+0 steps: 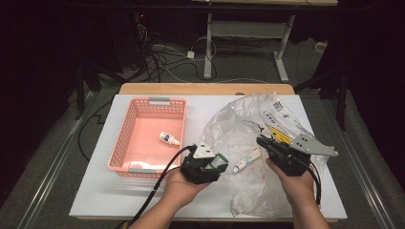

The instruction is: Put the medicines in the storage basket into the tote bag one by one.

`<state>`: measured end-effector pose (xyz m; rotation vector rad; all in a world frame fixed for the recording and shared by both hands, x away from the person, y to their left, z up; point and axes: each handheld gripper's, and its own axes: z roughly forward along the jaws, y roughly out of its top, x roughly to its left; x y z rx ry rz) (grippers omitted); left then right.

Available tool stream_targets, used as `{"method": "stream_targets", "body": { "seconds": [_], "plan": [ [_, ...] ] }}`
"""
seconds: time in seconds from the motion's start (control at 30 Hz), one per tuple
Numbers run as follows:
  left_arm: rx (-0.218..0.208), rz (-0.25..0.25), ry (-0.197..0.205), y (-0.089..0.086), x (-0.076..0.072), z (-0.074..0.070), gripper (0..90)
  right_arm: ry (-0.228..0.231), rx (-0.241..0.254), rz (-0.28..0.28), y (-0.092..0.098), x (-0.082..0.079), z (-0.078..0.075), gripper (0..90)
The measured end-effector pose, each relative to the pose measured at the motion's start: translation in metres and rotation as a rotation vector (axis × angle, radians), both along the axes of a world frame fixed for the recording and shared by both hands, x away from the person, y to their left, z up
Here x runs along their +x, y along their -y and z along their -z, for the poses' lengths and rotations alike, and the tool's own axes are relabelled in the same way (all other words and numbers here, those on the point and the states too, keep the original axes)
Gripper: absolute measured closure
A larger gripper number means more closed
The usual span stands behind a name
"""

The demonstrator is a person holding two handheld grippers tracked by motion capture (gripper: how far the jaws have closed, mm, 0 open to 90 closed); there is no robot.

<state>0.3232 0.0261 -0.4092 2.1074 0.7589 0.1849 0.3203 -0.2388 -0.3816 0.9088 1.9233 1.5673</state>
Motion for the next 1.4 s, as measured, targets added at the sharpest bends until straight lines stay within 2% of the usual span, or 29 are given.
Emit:
{"method": "stream_targets", "body": {
  "seconds": [0.17, 0.3, 0.4, 0.47, 0.57, 0.7, 0.77, 0.9, 1.0, 1.1, 1.2, 1.27, 1.33, 1.4],
  "plan": [
    [0.025, -0.004, 0.012, 0.034, 0.017, 0.003, 54.1, -0.012, 0.015, 0.006, 0.002, 0.002, 0.002, 90.0],
    [0.055, -0.020, 0.022, 0.054, 0.033, 0.008, 54.2, -0.009, 0.020, 0.010, 0.004, 0.003, 0.002, 90.0],
    [0.076, -0.042, 0.023, 0.061, 0.046, 0.016, 54.1, -0.010, 0.021, 0.015, 0.004, 0.003, 0.003, 90.0],
    [0.087, -0.064, 0.002, 0.065, 0.056, 0.025, 54.1, -0.015, 0.023, 0.018, 0.005, 0.005, 0.005, 90.0],
    [0.126, -0.073, 0.003, 0.071, 0.064, 0.034, 54.0, -0.024, 0.023, 0.018, 0.006, 0.006, 0.006, 90.0],
    [0.140, -0.079, -0.012, 0.075, 0.071, 0.044, 54.0, -0.026, 0.021, 0.019, 0.006, 0.007, 0.007, 90.0],
    [0.160, -0.082, -0.013, 0.077, 0.073, 0.048, 53.9, -0.028, 0.021, 0.017, 0.005, 0.007, 0.008, 90.0],
    [0.166, -0.095, -0.010, 0.080, 0.076, 0.053, 53.8, -0.032, 0.015, 0.017, 0.004, 0.007, 0.008, 90.0],
    [0.157, -0.093, -0.002, 0.079, 0.075, 0.051, 52.9, -0.029, 0.014, 0.018, 0.005, 0.007, 0.009, 90.0],
    [0.133, -0.096, 0.003, 0.079, 0.073, 0.047, 46.9, -0.031, 0.016, 0.018, 0.005, 0.007, 0.009, 90.0],
    [0.127, -0.070, 0.003, 0.078, 0.068, 0.041, 39.6, -0.031, 0.013, 0.019, 0.006, 0.007, 0.009, 90.0],
    [0.134, -0.047, -0.004, 0.075, 0.064, 0.038, 39.1, -0.031, 0.015, 0.023, 0.006, 0.007, 0.009, 90.0],
    [0.112, -0.028, -0.024, 0.071, 0.060, 0.034, 35.2, -0.030, 0.014, 0.024, 0.007, 0.007, 0.008, 90.0],
    [0.088, -0.009, -0.026, 0.066, 0.054, 0.031, 34.6, -0.027, 0.017, 0.025, 0.008, 0.007, 0.008, 90.0]
  ]
}}
